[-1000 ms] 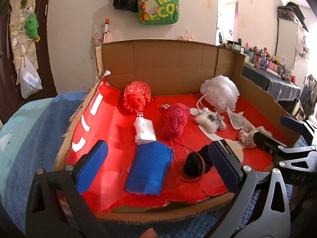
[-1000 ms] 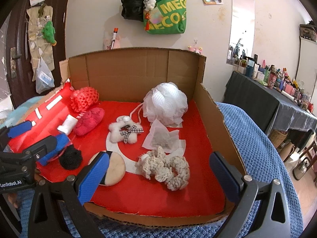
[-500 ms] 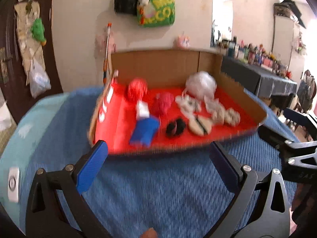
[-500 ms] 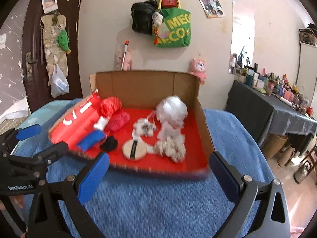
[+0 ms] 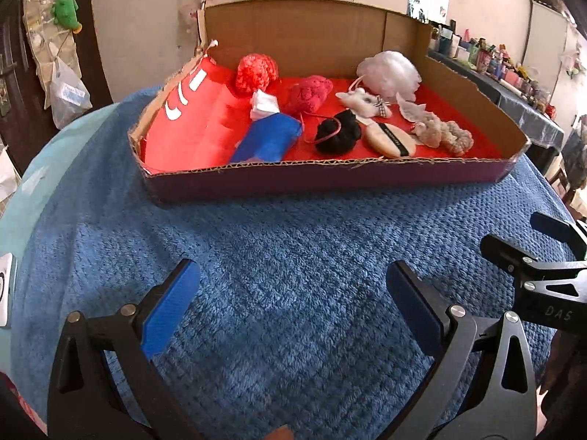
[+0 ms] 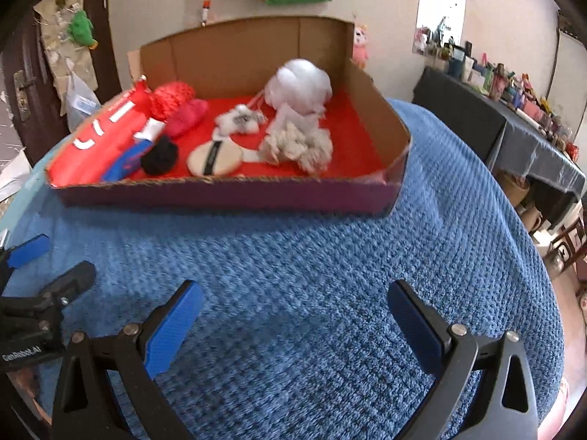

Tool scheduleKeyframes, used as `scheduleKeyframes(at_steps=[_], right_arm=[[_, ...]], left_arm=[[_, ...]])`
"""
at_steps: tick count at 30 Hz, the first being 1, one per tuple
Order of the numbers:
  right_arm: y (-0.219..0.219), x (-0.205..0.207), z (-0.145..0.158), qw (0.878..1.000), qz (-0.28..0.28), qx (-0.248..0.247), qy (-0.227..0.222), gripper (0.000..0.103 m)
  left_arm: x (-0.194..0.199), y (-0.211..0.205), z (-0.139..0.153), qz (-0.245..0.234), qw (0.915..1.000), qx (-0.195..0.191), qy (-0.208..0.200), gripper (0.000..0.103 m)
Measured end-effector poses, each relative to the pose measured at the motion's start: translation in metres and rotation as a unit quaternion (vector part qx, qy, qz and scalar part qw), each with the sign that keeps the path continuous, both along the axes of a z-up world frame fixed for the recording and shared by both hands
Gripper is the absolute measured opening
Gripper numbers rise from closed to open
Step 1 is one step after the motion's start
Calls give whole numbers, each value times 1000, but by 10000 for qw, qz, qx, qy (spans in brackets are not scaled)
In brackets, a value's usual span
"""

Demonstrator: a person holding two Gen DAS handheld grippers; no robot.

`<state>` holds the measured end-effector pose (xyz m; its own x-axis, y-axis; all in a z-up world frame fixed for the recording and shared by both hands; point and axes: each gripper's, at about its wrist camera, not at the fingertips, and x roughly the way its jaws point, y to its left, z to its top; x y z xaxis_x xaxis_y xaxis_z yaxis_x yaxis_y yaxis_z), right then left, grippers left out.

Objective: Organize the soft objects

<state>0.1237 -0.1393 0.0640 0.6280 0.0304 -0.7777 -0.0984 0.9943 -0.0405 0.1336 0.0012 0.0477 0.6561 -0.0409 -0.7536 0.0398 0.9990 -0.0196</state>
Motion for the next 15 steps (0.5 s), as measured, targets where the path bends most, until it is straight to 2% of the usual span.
scheduleKeyframes(at_steps=[6, 9, 15], right_arm=[[-8, 10, -14, 9995, -135, -33, 288, 103], [-12, 10, -15, 9993, -147, 80, 326, 103], [-8, 10, -16, 9994, -173, -8, 315, 103]], left_arm=[[16, 0, -16, 157, 9993, 153, 303, 103], [16, -2, -17, 138, 9993, 206, 284, 103], [18, -7, -19, 146, 9992, 271, 255, 103]])
